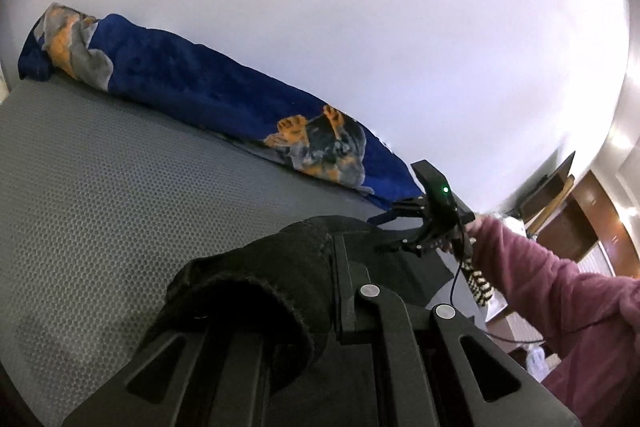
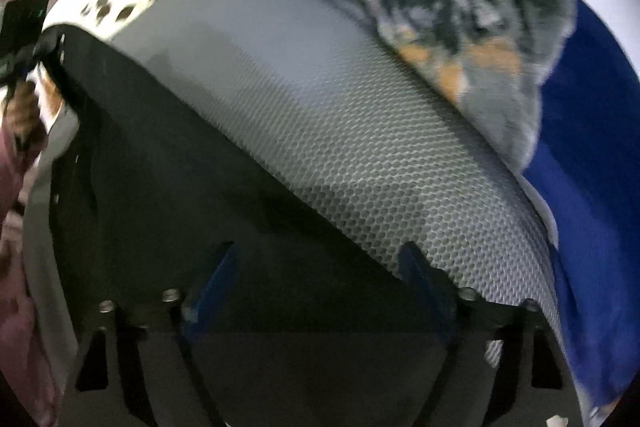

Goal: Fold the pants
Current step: 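Grasp the waistband with the left gripper while the right gripper grasps the leg hem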

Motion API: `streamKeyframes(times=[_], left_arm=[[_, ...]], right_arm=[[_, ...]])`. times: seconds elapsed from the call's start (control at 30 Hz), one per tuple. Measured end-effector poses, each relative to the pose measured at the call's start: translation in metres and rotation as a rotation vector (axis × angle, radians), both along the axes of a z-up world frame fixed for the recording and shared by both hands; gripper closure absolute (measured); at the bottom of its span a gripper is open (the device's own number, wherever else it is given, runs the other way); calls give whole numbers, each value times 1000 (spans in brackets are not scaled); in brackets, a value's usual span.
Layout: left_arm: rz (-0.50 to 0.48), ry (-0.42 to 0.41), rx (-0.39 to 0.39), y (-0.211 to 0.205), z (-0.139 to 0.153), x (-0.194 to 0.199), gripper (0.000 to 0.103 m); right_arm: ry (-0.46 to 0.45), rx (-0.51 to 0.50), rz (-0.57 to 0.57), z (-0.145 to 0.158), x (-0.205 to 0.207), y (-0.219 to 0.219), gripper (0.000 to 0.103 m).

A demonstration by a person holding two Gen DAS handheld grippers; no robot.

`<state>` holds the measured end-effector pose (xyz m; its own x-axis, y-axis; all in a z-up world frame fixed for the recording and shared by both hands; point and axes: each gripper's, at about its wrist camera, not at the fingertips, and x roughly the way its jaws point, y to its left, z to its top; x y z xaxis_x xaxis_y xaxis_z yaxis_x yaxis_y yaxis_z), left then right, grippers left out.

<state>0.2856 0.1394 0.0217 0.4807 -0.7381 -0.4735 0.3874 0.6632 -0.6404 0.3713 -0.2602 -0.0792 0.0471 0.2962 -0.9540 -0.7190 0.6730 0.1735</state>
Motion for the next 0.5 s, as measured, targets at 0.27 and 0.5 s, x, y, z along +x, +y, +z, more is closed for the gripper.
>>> streamKeyframes(times=[0.27,0.5], left_arm=[[-16,7,71,-4,-3,3,96],[0,3,91,0,-5,3,96]], right_arm=[[40,-47,10,-25,13,-14,72],[-172,-105,-83,7,-28,-15,95]])
